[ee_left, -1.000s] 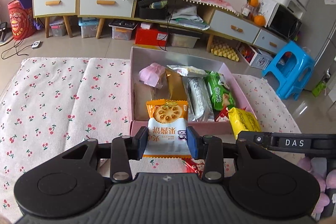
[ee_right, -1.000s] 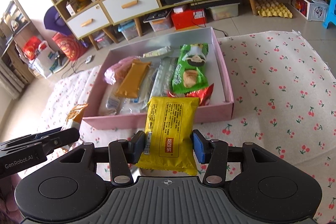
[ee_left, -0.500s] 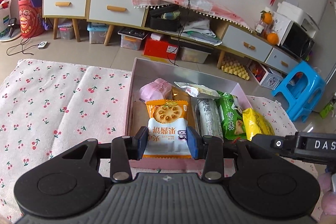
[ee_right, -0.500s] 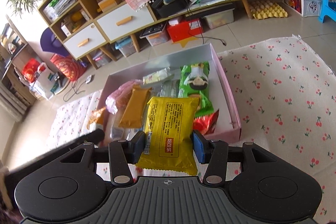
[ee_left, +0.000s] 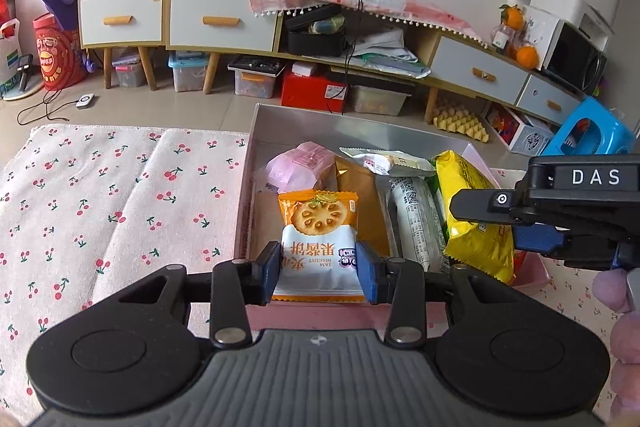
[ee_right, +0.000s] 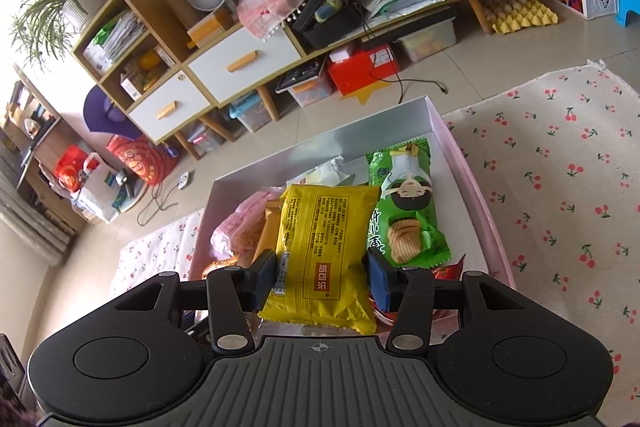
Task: Organize snacks
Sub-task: 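Carry the biscuit bag and yellow bag into the pink box and open both tools, then withdraw both tools from the box toward the remaining snacks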
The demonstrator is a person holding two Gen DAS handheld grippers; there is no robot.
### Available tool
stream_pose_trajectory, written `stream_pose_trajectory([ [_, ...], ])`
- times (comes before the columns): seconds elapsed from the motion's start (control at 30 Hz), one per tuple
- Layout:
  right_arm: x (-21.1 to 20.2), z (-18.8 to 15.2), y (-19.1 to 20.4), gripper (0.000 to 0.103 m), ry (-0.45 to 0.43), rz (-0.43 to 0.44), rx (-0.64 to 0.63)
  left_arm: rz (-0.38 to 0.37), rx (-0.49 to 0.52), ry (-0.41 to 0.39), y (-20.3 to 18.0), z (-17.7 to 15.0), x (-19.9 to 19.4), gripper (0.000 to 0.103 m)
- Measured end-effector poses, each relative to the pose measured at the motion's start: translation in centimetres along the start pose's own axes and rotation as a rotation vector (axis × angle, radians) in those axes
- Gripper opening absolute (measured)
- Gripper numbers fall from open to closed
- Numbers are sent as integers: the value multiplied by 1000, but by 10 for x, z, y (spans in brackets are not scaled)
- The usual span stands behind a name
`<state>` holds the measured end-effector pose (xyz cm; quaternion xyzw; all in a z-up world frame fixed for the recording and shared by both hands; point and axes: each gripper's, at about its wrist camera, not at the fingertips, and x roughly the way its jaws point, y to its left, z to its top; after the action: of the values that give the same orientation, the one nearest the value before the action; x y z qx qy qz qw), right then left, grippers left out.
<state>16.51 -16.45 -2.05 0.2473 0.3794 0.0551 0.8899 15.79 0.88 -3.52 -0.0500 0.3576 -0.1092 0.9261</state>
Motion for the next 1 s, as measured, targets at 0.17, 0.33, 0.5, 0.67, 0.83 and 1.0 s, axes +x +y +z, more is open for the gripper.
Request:
stream_pose_trajectory([
  [0.17,3,0,2,50,-8,9,-5,-13,4,-3,-1,0,0,38],
  [0.33,2,1,3,60,0,24,4,-16,11,-19,-4,0,-3,49],
  [0.5,-5,2,3,66,-8,24,2,-17,21,-21,-6,0,-7,58],
  [0.67,-14,1,3,70,0,8,-3,-17,27,-13,-8,3,-14,67],
  [0.83,-31,-2,4,77,7,-16,-50,-9,41,10,-7,7,-24,76],
  [1.0,-51,-4,9,86,19,-51,-92,5,46,19,1,7,-39,92],
])
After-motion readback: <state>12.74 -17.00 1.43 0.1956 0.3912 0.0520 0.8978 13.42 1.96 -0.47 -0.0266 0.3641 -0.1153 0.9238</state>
